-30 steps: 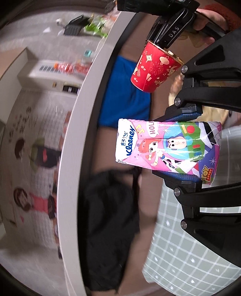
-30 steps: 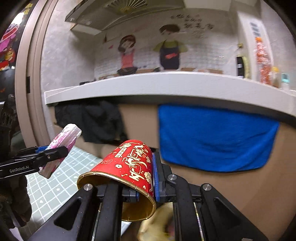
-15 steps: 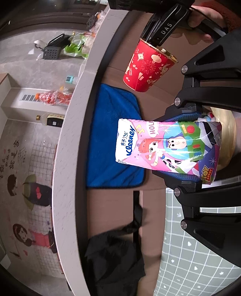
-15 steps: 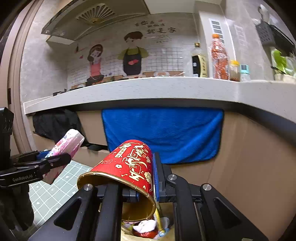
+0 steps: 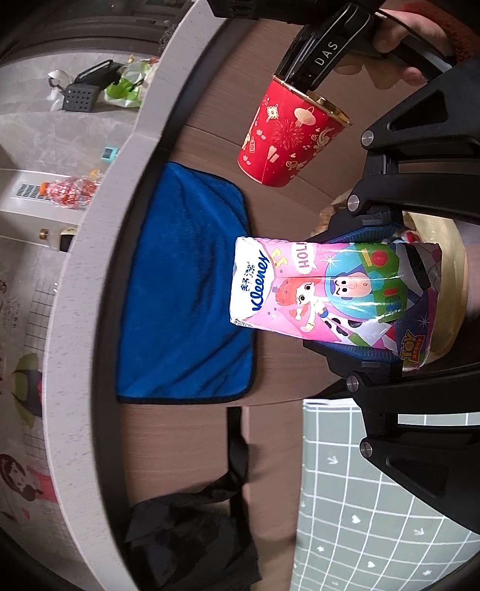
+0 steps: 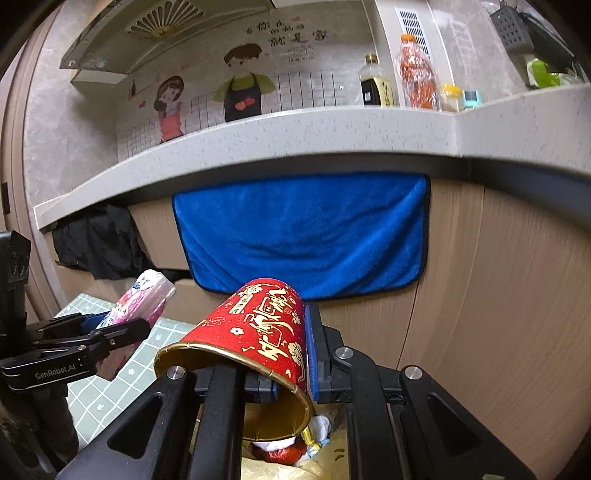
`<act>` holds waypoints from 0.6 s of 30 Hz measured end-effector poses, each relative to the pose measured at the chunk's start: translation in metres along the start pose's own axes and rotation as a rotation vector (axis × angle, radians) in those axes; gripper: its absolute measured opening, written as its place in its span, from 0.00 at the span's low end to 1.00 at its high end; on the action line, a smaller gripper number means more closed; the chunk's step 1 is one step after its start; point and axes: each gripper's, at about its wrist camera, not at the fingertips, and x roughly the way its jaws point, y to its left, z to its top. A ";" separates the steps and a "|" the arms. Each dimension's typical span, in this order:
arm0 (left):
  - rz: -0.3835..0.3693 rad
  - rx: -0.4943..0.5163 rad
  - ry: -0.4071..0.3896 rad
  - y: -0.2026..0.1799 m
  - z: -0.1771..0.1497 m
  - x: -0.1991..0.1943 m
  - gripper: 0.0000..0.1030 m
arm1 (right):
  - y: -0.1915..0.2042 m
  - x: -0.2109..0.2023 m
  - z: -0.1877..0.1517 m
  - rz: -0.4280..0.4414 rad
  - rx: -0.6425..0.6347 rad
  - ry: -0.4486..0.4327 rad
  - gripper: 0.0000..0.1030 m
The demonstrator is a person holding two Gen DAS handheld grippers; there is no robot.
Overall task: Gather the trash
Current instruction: 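Carry the Kleenex pack and red cup over the bin with both grippers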
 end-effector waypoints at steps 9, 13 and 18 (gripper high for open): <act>-0.016 -0.036 0.102 0.009 -0.016 0.041 0.44 | -0.001 0.043 -0.024 0.003 -0.016 0.162 0.10; -0.019 -0.067 0.161 0.017 -0.022 0.065 0.44 | -0.005 0.066 -0.037 -0.005 -0.011 0.229 0.10; -0.024 -0.079 0.204 0.018 -0.029 0.085 0.44 | -0.011 0.089 -0.049 0.013 0.021 0.290 0.10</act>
